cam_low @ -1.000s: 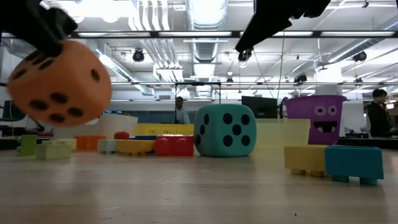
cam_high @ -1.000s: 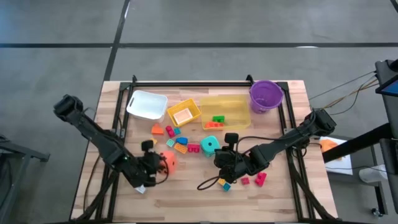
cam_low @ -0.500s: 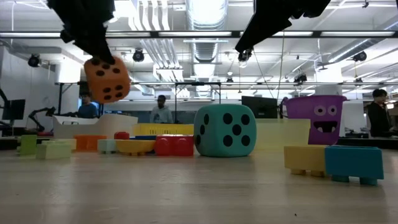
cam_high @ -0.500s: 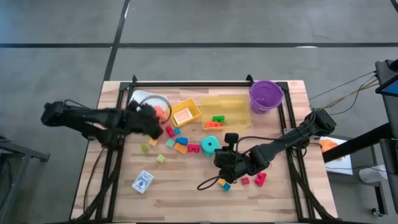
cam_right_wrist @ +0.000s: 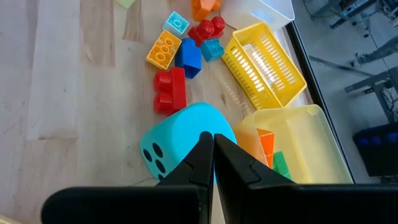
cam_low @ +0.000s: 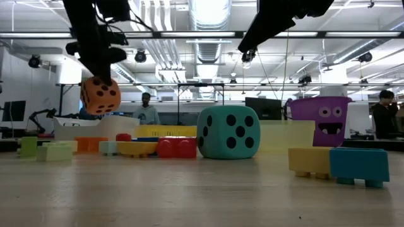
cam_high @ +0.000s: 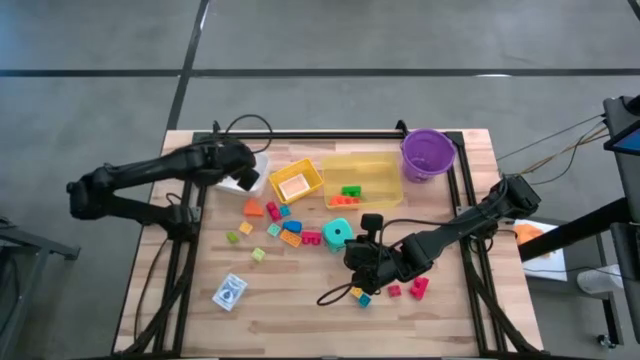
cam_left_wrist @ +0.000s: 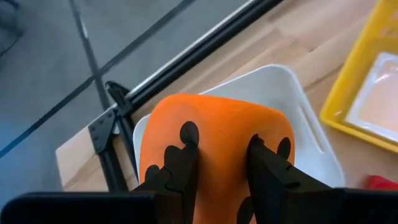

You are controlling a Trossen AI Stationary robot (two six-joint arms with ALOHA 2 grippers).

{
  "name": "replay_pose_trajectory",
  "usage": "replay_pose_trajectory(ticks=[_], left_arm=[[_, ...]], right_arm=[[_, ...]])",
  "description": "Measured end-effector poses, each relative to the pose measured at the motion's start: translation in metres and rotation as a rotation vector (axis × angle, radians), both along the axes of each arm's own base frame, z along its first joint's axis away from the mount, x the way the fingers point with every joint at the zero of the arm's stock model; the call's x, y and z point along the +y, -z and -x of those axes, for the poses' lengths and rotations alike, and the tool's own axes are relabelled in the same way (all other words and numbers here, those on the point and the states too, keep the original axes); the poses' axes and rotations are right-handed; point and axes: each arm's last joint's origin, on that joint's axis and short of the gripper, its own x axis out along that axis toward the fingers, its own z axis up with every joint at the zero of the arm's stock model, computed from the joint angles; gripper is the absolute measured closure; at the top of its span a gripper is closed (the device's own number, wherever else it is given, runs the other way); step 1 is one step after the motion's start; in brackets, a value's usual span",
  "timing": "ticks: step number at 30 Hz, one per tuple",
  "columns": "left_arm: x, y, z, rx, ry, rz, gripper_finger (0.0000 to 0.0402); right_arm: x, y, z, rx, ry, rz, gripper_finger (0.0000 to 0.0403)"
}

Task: Pick & Place Toys
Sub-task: Put the orange dice into the white bin

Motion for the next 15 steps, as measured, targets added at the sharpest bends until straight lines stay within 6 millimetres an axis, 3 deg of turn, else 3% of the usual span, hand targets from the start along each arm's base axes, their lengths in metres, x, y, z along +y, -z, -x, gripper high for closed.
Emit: replay_pose_trajectory(ticks=[10, 15], left_arm=[[0.021, 0.038, -0.022, 0.246, -0.054, 0.025, 0.03], [0.028, 0.049, -0.025, 0.269, -0.102, 0.036, 0.03]], right_arm=[[0.0, 0.0, 0.0, -0.005, 0.0, -0.002, 0.0394], [0.001, 0.0, 0.0, -0.007, -0.001, -0.004, 0.0394]])
